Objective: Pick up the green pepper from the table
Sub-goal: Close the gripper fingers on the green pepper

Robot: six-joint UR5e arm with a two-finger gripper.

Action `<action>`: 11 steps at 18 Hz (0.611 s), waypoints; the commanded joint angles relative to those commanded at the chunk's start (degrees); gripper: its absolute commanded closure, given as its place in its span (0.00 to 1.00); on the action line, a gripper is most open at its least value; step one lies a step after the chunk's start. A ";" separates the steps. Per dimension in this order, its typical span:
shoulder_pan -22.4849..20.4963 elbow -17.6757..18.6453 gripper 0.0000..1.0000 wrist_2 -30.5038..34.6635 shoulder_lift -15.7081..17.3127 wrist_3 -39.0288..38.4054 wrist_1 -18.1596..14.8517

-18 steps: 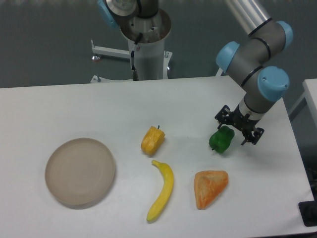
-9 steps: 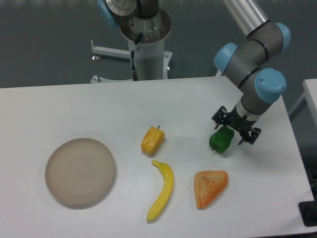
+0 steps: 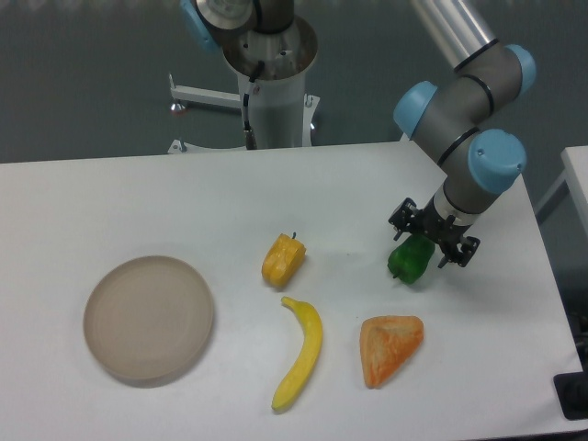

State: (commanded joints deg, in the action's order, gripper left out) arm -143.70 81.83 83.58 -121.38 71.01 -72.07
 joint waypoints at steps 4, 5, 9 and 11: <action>-0.09 0.00 0.12 0.00 0.00 0.00 0.09; -0.09 -0.09 0.27 0.09 0.00 0.00 0.09; -0.09 -0.53 0.58 0.09 0.00 -0.09 0.09; -0.17 -0.70 0.61 0.09 0.00 0.00 0.00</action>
State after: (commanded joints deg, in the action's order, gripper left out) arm -143.88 81.12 83.67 -121.38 71.02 -72.07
